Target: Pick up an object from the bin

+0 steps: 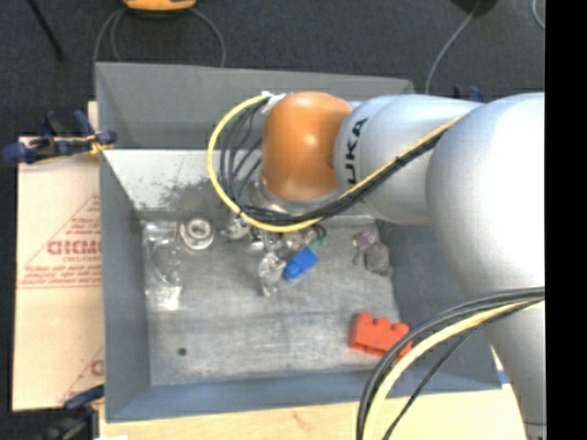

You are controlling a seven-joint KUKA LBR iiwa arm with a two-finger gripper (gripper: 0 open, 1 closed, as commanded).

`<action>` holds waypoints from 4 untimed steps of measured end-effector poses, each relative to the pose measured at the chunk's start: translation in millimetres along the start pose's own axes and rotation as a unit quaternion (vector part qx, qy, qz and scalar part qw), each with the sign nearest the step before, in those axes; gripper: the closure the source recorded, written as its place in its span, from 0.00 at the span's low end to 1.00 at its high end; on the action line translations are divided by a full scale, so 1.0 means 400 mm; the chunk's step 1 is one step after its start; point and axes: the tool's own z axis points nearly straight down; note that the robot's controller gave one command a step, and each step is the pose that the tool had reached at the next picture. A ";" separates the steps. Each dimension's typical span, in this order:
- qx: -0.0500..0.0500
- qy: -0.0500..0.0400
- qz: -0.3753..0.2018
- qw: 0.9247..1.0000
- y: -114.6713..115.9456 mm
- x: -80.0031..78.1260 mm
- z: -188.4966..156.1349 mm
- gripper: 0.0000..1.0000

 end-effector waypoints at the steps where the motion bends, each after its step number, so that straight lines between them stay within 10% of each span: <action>1: 0.001 -0.013 0.012 1.000 -0.101 0.136 -0.011 0.00; 2: 0.002 -0.010 -0.093 0.996 -0.199 0.062 -0.006 0.00; 3: -0.001 -0.011 -0.091 0.996 -0.194 0.058 -0.013 1.00; 4: 0.006 -0.012 -0.093 0.996 -0.205 0.081 -0.376 1.00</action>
Offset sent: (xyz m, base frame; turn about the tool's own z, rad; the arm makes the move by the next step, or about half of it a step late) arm -0.0292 -0.0615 0.0010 0.0195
